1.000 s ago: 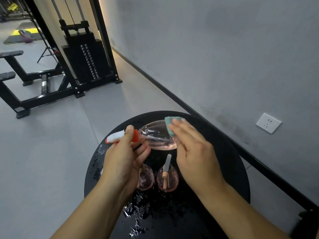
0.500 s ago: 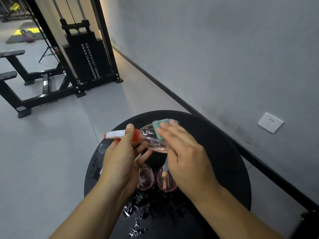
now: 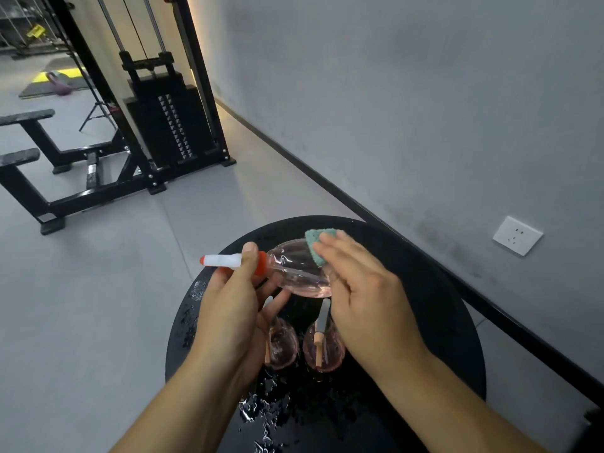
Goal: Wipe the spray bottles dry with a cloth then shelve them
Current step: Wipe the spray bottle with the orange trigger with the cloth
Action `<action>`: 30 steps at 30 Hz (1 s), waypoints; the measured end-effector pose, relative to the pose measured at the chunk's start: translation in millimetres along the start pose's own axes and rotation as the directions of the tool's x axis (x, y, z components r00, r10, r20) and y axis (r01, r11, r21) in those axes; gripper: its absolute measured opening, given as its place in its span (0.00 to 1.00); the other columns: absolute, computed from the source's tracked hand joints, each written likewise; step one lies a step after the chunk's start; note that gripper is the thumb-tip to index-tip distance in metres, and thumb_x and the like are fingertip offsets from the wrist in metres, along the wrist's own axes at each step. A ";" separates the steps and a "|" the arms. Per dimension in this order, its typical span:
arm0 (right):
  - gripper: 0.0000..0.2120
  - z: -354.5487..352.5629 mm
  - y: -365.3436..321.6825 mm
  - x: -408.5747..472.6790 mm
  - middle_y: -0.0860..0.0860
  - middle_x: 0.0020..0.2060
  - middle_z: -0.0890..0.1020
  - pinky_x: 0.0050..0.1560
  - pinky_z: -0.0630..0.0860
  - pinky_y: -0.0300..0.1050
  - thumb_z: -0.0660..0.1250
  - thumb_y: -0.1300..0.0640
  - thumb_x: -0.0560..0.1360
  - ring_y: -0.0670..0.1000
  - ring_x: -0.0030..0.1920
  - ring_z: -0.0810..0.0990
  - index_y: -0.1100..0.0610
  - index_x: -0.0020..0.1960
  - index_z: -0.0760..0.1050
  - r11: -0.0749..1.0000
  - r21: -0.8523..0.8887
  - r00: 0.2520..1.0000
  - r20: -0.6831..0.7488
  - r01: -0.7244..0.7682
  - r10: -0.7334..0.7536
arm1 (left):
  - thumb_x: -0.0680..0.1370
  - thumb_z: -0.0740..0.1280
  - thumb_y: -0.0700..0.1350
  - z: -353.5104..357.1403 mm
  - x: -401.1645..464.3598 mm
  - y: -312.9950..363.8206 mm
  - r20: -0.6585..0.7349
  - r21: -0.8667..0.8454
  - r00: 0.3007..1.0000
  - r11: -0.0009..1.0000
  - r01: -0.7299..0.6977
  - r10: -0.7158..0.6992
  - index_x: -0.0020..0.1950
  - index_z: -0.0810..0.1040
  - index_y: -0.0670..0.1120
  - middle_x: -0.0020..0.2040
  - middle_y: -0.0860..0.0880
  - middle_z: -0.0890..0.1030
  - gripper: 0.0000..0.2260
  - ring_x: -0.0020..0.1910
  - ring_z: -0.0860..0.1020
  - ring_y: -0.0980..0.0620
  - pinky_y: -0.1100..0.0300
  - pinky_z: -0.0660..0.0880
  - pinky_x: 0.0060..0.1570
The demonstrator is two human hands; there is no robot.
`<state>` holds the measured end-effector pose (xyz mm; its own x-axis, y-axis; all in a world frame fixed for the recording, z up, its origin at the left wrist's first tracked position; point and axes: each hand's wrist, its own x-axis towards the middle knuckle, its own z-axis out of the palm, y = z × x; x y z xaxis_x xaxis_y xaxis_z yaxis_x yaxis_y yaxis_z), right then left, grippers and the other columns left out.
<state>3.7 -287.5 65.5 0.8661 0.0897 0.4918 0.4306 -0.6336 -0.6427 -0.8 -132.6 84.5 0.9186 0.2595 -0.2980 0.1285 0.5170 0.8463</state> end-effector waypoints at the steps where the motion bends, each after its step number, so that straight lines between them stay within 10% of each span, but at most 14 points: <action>1: 0.19 -0.8 0.3 0.0 0.43 0.70 0.74 0.73 0.68 0.43 0.64 0.63 0.82 0.39 0.74 0.64 0.52 0.71 0.75 1.000 0.011 1.000 -0.019 -0.016 0.016 | 0.84 0.68 0.52 0.3 -0.3 -0.4 0.003 0.002 1.000 1.000 -0.003 0.003 0.59 0.79 0.45 0.54 0.41 0.87 0.11 0.53 0.87 0.44 0.52 0.86 0.48; 10: 0.20 -0.6 3.4 -0.1 0.43 0.70 0.75 0.74 0.66 0.42 0.64 0.65 0.81 0.39 0.74 0.65 0.52 0.71 0.75 1.000 0.004 1.000 0.008 0.013 -0.013 | 0.84 0.68 0.52 1.4 0.1 -4.4 -0.015 0.010 1.000 1.000 0.008 -0.008 0.61 0.80 0.44 0.63 0.38 0.85 0.13 0.53 0.86 0.45 0.50 0.86 0.51; 30: 0.21 6.8 -8.2 -6.4 0.46 0.70 0.75 0.74 0.64 0.40 0.64 0.66 0.80 0.41 0.75 0.65 0.53 0.71 0.74 0.995 -0.022 0.995 0.041 0.094 -0.093 | 0.84 0.68 0.53 3.8 -3.8 1.6 -0.064 0.012 0.997 0.999 -0.052 0.052 0.60 0.81 0.43 0.50 0.48 0.89 0.14 0.50 0.88 0.52 0.57 0.83 0.50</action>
<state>-3.7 -277.6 63.6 0.8320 0.1793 0.5250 0.5042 -0.6392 -0.5807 -2.6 -135.9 88.6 0.8981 0.3380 -0.2812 0.0854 0.4933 0.8657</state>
